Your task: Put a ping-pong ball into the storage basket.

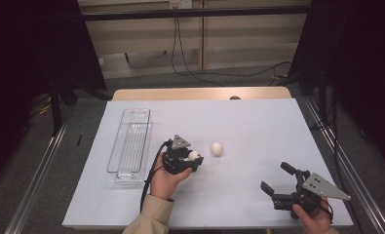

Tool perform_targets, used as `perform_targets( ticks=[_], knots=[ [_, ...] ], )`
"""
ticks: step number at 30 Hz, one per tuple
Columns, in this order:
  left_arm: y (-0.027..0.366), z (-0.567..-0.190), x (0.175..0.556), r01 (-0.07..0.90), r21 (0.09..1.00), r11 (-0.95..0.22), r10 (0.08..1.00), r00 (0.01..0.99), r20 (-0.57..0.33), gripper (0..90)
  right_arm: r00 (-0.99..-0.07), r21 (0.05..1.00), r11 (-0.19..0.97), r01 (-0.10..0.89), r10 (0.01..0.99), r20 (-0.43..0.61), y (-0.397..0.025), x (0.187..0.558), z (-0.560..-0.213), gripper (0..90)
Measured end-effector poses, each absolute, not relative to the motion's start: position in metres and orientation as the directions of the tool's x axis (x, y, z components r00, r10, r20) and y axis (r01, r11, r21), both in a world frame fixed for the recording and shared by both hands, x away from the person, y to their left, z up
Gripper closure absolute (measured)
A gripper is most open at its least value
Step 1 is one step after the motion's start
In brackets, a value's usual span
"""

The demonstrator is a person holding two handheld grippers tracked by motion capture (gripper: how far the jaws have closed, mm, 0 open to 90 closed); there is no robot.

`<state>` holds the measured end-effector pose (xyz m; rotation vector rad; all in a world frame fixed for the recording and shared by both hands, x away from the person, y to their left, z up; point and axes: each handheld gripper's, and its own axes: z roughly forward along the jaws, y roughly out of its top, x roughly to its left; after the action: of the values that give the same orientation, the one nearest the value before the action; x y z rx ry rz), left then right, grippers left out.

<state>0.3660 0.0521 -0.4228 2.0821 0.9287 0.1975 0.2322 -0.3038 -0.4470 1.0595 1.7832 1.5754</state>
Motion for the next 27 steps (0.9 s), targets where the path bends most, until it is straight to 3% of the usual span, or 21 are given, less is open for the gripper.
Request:
perform_targets(
  ticks=[27],
  knots=[
    [0.07, -0.412, 0.369, 0.562, 0.746, -0.356, 0.703, 0.688, -0.183, 51.1, -0.548, 0.978, 0.008, 0.209, 0.829, 0.11, -0.305, 0.232, -0.446, 1.8]
  ],
)
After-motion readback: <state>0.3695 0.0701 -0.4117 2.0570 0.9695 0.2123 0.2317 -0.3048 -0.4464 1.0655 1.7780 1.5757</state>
